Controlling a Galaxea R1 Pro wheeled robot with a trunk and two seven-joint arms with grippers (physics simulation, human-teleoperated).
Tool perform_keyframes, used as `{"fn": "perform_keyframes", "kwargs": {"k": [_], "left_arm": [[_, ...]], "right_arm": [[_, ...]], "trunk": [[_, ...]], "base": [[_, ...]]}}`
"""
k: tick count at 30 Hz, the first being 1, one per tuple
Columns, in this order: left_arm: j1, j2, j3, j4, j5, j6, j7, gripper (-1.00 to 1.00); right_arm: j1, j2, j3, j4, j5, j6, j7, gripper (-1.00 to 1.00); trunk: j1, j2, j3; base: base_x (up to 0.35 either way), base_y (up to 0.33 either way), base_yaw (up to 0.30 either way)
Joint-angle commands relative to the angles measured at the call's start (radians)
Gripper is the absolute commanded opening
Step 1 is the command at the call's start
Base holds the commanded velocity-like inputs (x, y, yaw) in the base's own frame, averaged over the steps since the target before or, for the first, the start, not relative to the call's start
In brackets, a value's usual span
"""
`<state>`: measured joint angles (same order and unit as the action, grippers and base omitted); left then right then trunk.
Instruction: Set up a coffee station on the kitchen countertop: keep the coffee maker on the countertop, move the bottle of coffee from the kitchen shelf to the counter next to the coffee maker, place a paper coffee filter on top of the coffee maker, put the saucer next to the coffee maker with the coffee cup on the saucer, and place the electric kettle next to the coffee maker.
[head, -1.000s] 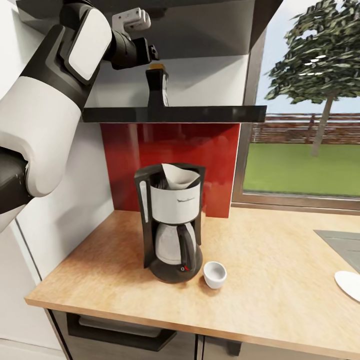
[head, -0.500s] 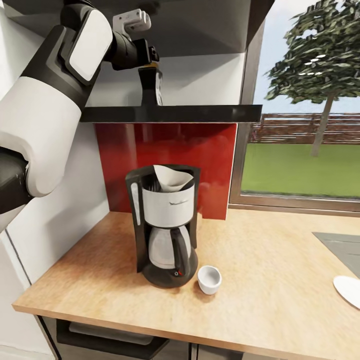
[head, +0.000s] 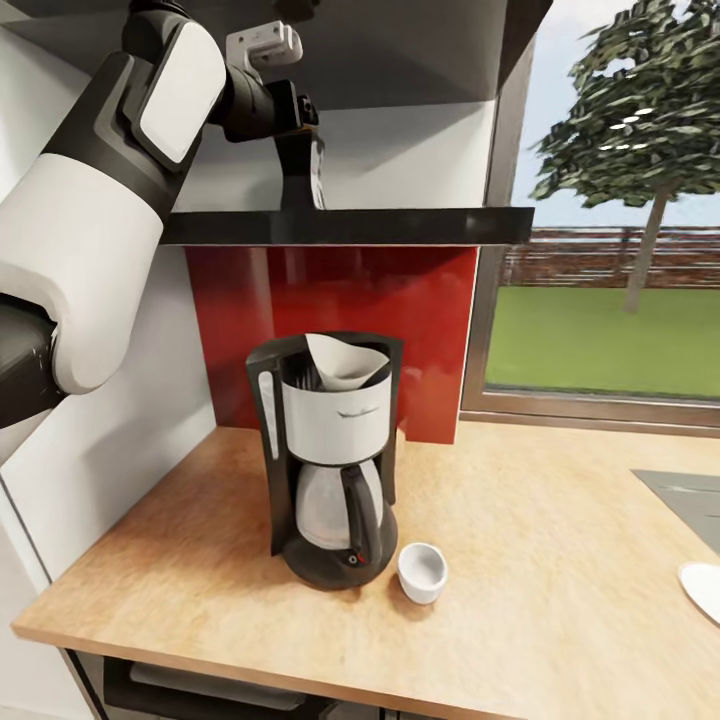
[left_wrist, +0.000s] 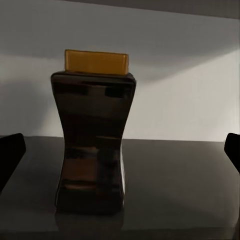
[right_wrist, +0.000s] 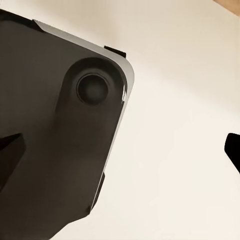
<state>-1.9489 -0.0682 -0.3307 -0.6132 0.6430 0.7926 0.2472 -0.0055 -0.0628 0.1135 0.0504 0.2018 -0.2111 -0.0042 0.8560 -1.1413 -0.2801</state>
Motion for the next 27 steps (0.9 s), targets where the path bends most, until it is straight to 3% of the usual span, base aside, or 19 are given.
{"fn": "perform_keyframes", "kwargs": {"k": [1,10,16,21,27], "left_arm": [[-0.001,0.001,-0.004,-0.001,0.011,0.002,0.009,1.00],[-0.001,0.001,-0.009,0.002,0.011,0.001,0.009,1.00],[-0.001,0.001,-0.122,-0.005,0.011,-0.028,0.009,1.00],[-0.001,0.001,-0.149,-0.007,0.011,-0.077,0.007,1.00],[0.029,0.002,-0.156,-0.038,0.011,-0.094,0.006,1.00]], "right_arm": [[-0.001,0.000,0.008,0.002,-0.001,-0.005,0.000,1.00],[-0.001,0.000,0.008,0.002,-0.001,-0.006,0.000,1.00],[-0.001,0.000,0.008,0.002,-0.001,-0.006,0.000,1.00],[-0.001,0.000,0.008,0.002,-0.001,-0.007,0.000,1.00],[-0.001,0.000,0.008,0.002,-0.001,-0.007,0.000,1.00]], "trunk": [[0.000,-0.001,-0.001],[0.000,-0.001,-0.001],[0.000,-0.001,-0.001],[0.000,-0.001,-0.001],[0.000,-0.001,-0.001]], "base": [[0.108,0.077,0.000],[0.036,0.026,0.000],[0.001,0.001,0.000],[0.000,0.000,0.000],[0.000,0.000,0.000]]}}
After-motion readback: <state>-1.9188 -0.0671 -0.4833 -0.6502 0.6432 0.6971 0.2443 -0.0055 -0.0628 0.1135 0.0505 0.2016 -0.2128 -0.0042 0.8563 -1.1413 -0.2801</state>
